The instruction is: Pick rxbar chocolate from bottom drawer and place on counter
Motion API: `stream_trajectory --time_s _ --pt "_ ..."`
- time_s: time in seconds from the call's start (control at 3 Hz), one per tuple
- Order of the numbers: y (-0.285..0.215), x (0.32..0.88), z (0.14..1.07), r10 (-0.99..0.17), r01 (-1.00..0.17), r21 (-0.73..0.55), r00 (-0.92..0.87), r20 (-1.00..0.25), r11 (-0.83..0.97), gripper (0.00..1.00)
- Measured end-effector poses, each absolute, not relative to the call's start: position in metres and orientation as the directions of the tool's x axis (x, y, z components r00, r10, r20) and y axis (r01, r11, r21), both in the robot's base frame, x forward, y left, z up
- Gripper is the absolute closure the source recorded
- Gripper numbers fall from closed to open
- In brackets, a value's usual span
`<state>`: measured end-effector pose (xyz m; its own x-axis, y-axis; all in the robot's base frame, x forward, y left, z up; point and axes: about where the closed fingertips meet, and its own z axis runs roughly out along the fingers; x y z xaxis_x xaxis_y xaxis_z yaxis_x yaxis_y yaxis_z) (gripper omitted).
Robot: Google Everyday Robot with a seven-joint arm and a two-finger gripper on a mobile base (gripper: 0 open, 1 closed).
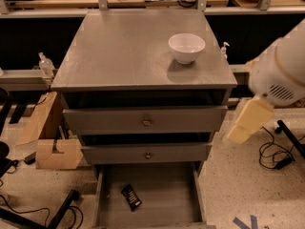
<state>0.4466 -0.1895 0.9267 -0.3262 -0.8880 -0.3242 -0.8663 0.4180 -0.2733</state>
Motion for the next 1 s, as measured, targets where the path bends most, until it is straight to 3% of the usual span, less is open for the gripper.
stream_trajectory --time_s 0.67,1.0 --pt "-0.151 0.444 0.736 -0.728 -0.786 -0.063 -0.535 -0.428 0.615 0.0" --pt "-0.139 0.467 0.689 -0.661 -0.744 -0.045 -0.562 -0.496 0.667 0.0"
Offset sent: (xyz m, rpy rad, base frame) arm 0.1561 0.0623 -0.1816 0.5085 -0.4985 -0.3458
